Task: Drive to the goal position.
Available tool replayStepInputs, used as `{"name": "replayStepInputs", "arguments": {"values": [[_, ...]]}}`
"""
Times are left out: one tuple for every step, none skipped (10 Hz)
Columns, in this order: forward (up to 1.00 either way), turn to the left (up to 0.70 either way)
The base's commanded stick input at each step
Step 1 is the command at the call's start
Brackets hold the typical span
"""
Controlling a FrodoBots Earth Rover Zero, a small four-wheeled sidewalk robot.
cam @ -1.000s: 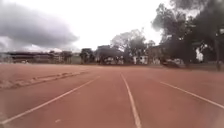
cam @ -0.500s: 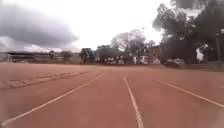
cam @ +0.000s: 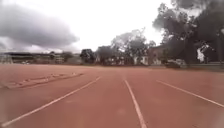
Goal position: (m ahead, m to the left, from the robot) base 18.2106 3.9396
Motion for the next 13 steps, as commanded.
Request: {"name": "replayStepInputs", "arguments": {"values": [[0.45, 0.0], [0.45, 0.0], [0.45, 0.0], [0.45, 0.0], [0.45, 0.0], [0.45, 0.0], [0.45, 0.0], [0.45, 0.0], [0.45, 0.0], [0.45, 0.0], [0.45, 0.0], [0.45, 0.0], [0.45, 0.0]]}}
